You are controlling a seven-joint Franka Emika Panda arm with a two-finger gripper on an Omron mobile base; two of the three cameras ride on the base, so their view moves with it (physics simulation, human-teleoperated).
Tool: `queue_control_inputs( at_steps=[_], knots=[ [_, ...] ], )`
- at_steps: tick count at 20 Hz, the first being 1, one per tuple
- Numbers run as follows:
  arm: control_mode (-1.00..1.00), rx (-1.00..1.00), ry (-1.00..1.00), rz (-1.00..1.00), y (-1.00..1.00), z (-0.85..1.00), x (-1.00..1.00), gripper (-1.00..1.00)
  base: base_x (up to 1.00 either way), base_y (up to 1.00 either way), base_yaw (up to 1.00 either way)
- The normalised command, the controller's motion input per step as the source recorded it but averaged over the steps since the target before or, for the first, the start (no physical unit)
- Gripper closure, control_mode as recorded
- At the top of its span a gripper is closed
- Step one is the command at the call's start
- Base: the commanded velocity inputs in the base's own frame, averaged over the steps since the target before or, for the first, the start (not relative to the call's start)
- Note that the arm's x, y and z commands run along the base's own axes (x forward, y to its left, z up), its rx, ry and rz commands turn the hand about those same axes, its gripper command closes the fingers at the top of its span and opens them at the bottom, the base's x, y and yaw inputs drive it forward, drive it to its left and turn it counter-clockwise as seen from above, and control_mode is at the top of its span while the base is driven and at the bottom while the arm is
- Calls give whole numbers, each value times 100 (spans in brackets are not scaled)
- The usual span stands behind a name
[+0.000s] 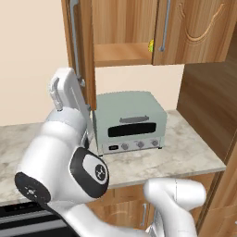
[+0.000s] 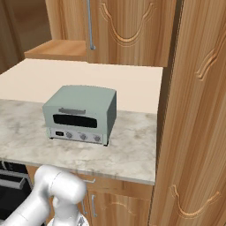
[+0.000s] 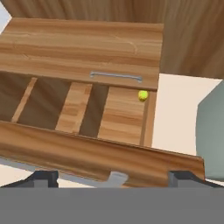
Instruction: Pick the corn from the counter and place it in the cabinet. Then close the cabinet.
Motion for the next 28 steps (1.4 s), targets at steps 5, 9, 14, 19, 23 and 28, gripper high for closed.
queue_control_inputs(
  at_steps=[5,9,14,19,23,28],
  knots=[
    [-100,-1,0,-11,42,-16,72,-100,0,0,0],
    [-100,-1,0,-7,56,-44,59,-100,0,0,0],
    [-100,0,-4,-11,23,-4,41,-100,0,0,0],
    [-100,0,-1,-15,0,0,47,-100,0,0,0],
    [-100,0,0,-15,-6,0,26,-100,0,0,0],
    [-100,0,0,-12,-37,0,6,-100,0,0,0]
  ],
)
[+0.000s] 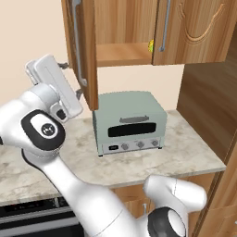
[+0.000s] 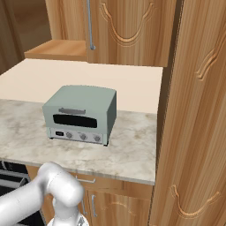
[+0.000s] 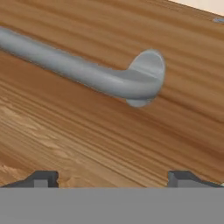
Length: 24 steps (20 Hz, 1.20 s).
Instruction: Pick the corn from the counter and place it in the cabinet. Then close the cabinet.
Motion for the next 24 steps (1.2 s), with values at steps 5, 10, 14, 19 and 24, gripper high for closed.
queue_control_inputs(
  at_steps=[5,10,14,19,24],
  knots=[
    [-100,0,0,-8,-66,0,0,-100,0,0,0],
    [-100,0,0,-1,-75,0,26,-100,0,0,0],
    [-100,0,-2,0,-76,4,46,-100,0,0,0],
    [-100,0,-9,0,-62,21,63,-100,0,0,0],
    [-100,0,-4,5,-49,11,90,-100,0,0,0]
  ],
)
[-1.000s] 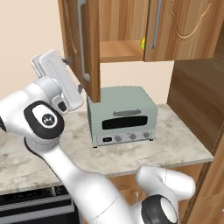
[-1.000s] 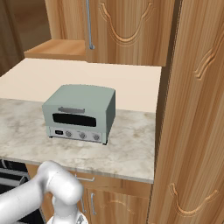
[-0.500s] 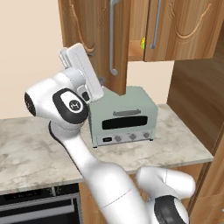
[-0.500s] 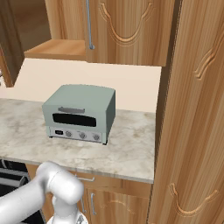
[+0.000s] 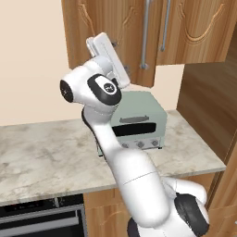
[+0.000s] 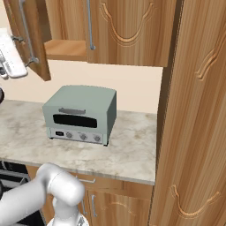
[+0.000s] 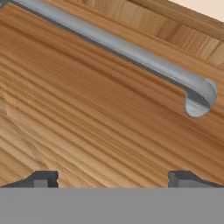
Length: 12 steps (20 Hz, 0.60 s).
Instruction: Pick the corn from the counter and place it in the cabinet. Then close the cabinet.
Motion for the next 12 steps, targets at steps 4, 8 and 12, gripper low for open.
queue_control_inputs(
  at_steps=[4,8,12],
  knots=[
    [-100,0,0,19,-31,0,100,-100,0,0,0],
    [-100,0,-4,26,-34,0,100,-100,0,0,0],
    [-100,0,-4,27,-37,0,100,-100,0,0,0]
  ],
)
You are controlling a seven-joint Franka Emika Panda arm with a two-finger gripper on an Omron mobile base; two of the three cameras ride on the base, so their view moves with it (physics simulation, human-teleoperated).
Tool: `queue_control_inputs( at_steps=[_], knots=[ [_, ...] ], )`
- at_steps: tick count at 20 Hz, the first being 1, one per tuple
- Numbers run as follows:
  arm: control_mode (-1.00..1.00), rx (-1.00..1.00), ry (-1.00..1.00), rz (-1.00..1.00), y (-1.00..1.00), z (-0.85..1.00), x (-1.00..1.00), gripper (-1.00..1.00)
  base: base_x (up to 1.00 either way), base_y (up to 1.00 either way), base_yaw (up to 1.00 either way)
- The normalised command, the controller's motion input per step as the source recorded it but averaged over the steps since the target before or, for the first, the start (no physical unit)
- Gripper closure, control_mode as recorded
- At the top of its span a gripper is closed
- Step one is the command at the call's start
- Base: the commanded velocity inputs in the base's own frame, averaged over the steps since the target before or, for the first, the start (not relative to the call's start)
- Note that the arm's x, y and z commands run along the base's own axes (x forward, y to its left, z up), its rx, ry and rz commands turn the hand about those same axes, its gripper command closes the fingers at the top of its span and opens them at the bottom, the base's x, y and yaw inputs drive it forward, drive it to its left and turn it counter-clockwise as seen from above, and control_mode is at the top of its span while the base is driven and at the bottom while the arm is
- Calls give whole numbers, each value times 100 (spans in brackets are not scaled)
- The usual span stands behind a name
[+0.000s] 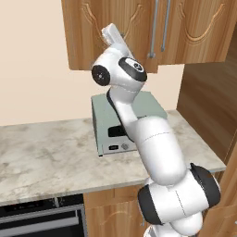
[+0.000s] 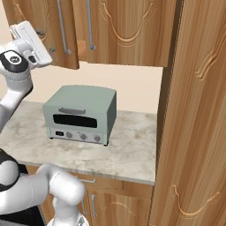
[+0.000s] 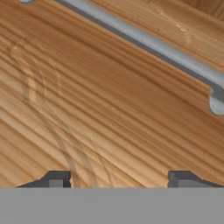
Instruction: Pick the corn from the counter and place it in the cabinet. Then close the cabinet.
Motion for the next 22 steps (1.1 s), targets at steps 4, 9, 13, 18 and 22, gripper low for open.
queue_control_inputs(
  at_steps=[4,9,13,18,22],
  knots=[
    [-100,0,-4,28,-29,0,100,-100,0,0,0],
    [-100,-2,-4,28,-12,0,98,-100,0,0,0],
    [-100,-6,-8,19,0,-6,67,-100,0,0,0],
    [-100,-7,-3,13,0,6,15,-100,0,0,0],
    [-100,-9,0,11,-7,34,-39,-100,0,0,0]
  ],
)
